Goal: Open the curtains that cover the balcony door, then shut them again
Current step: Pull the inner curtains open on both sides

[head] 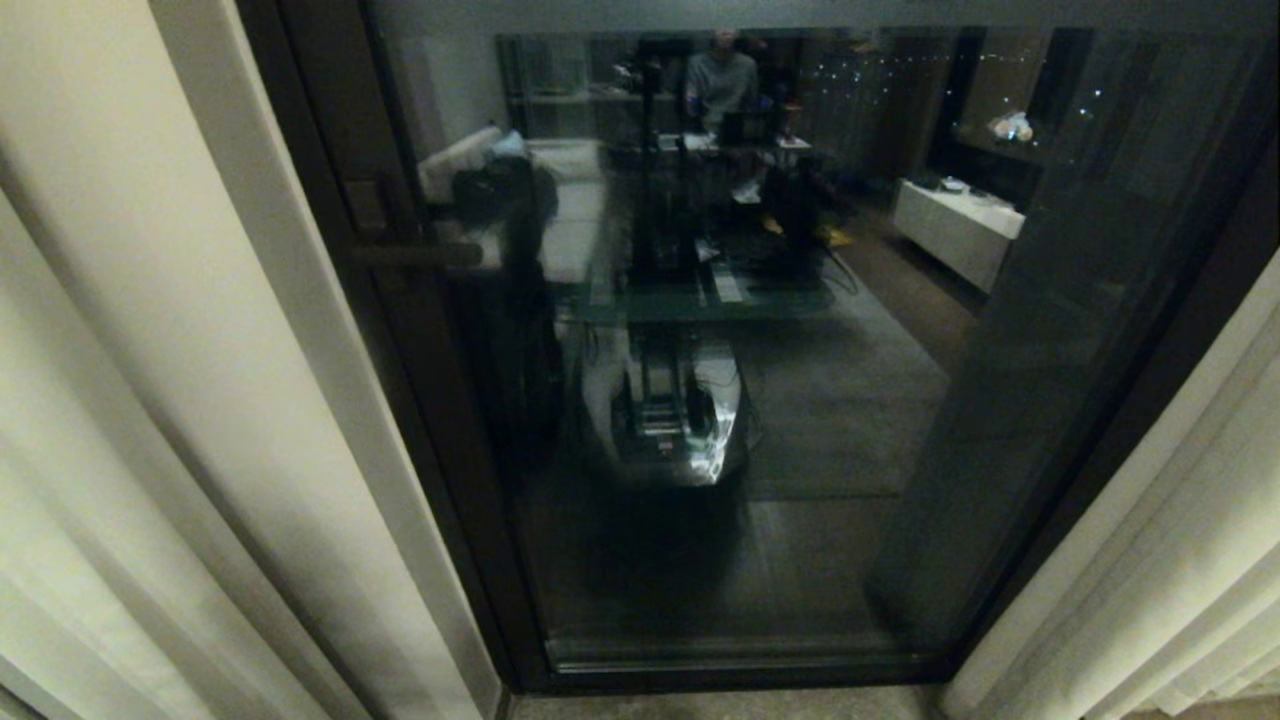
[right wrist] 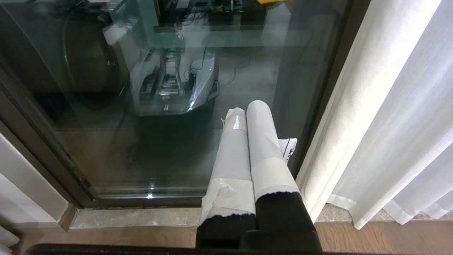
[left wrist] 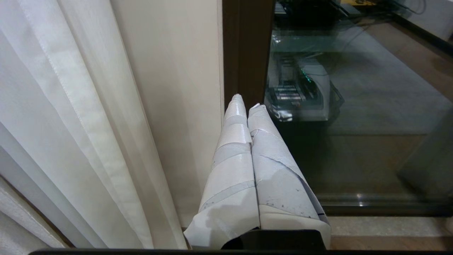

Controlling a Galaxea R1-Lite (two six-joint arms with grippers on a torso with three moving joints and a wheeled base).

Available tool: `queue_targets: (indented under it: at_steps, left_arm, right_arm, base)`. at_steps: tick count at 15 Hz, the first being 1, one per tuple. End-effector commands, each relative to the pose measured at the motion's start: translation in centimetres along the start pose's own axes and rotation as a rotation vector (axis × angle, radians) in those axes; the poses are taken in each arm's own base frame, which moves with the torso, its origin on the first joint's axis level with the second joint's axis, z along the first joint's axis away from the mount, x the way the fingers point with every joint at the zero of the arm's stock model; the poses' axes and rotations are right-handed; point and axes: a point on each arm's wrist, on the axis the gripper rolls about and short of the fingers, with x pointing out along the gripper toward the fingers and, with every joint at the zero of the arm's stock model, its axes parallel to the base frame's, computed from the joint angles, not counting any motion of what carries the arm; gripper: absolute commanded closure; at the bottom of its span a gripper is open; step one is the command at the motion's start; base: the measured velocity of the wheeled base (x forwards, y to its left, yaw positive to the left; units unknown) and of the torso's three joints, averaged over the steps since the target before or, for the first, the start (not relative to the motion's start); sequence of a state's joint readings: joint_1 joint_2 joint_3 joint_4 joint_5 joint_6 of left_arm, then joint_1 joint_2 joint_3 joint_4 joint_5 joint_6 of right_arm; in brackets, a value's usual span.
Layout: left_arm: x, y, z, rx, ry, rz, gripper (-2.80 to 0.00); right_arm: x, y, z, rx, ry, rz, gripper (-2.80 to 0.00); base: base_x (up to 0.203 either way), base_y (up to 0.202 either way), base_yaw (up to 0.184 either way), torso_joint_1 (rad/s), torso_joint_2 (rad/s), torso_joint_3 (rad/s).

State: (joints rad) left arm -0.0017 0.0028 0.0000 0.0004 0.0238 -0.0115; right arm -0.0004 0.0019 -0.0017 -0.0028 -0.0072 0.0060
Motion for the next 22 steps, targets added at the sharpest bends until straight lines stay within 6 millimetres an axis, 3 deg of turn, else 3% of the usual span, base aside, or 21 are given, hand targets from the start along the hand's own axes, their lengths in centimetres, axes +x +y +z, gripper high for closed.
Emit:
queue_targets:
  at_steps: [1,13,22]
  left_arm:
    - [-0.02,0.0,0.0,-0.001,-0.003,0.001,0.0]
    - [-0.02,0.0,0.0,-0.001,-0.003,-0.001,0.0]
    - [-0.02,0.0,0.0,-0.001,-0.003,-0.001,0.0]
  right_arm:
    - [0.0,0.0,0.0,0.0,-0.001,-0.001,0.0]
    - [0.0,0.0,0.0,0.0,-0.001,0.0,0.0]
    - [0.0,0.0,0.0,0.0,-0.001,-0.001,0.0]
  base:
    - [0.0,0.0,0.0,0.0,0.0,0.0]
    - [0.0,0.0,0.0,0.0,0.0,0.0]
    - [0.0,-0.178,-0.002,0.001,0.0,0.002]
